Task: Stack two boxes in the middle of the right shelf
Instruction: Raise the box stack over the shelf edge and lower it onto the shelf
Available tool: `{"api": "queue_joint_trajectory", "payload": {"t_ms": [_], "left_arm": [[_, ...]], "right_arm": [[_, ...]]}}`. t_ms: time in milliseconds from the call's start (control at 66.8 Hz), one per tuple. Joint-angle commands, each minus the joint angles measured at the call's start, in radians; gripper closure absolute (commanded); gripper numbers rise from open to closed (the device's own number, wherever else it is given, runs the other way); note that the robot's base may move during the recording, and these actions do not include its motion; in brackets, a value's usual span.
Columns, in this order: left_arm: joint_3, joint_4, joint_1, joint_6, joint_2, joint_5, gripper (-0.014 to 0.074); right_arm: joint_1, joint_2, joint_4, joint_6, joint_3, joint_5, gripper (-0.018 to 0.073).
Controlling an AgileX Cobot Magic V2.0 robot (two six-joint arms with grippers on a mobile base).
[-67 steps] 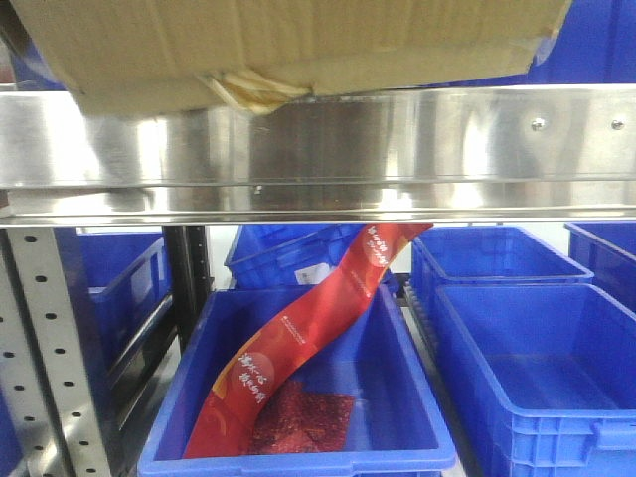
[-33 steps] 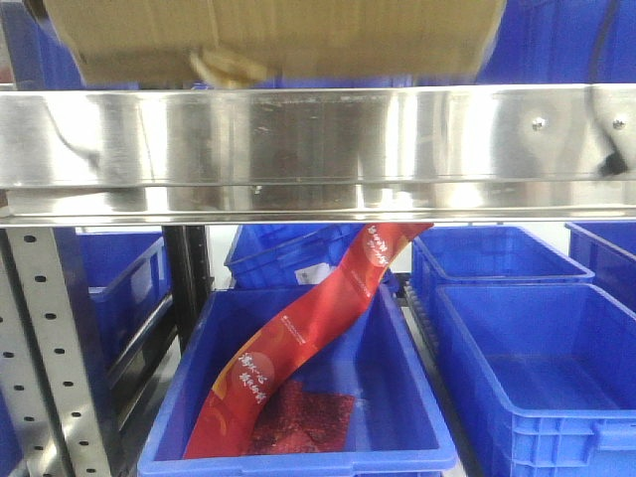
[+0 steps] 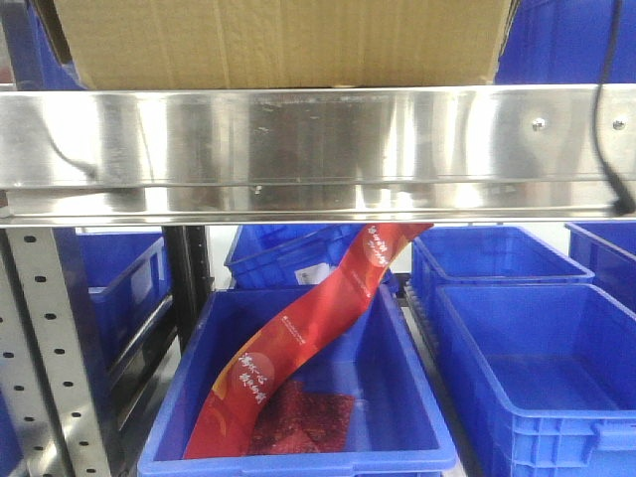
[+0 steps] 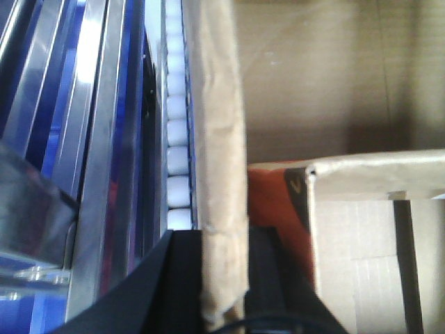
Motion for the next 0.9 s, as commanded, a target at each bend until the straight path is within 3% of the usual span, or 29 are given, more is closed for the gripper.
{"api": "queue_joint_trajectory", "payload": {"t_ms": [0, 105, 195, 315, 494, 569, 629, 824, 884], "left_arm": [[-0.014, -0.03, -0.003, 0.001, 0.001, -0.065, 0.0356], [-0.014, -0.018, -0.003, 0.001, 0.001, -0.067, 0.0203], [-0.014, 0.016, -0.003, -0.004, 0.001, -0.069, 0.0139], [-0.014, 0.077, -0.003, -0.011, 0.001, -0.073, 0.013], [-0.014, 0.081, -0.003, -0.016, -0.012, -0.073, 0.0143], [-0.014, 0.079, -0.003, -0.019, -0.019, -0.073, 0.0194], [-0.014, 0.079, -0.003, -0.019, -0.021, -0.073, 0.0282], [-0.014, 0.075, -0.003, -0.019, -0.026, -0.058, 0.0685], [-0.014, 0.069, -0.003, -0.019, -0.036, -0.036, 0.0706]], "right_arm": [[-0.002, 0.003, 0.013, -0.02, -0.012, -0.055, 0.0562], [-0.002, 0.003, 0.013, -0.019, -0.012, -0.07, 0.0263], [-0.002, 0.003, 0.003, -0.019, -0.012, -0.081, 0.0111], [-0.002, 0.003, -0.04, -0.019, -0.012, -0.083, 0.0059], [-0.002, -0.012, -0.049, -0.019, -0.012, -0.08, 0.0063], [-0.002, -0.02, -0.049, -0.019, -0.012, -0.077, 0.0104], [-0.002, -0.022, -0.049, -0.019, -0.012, -0.067, 0.0197], [-0.002, -0.025, -0.038, -0.019, -0.012, -0.033, 0.0732], [-0.002, -0.029, -0.03, -0.019, -0.012, -0.017, 0.0725]]}}
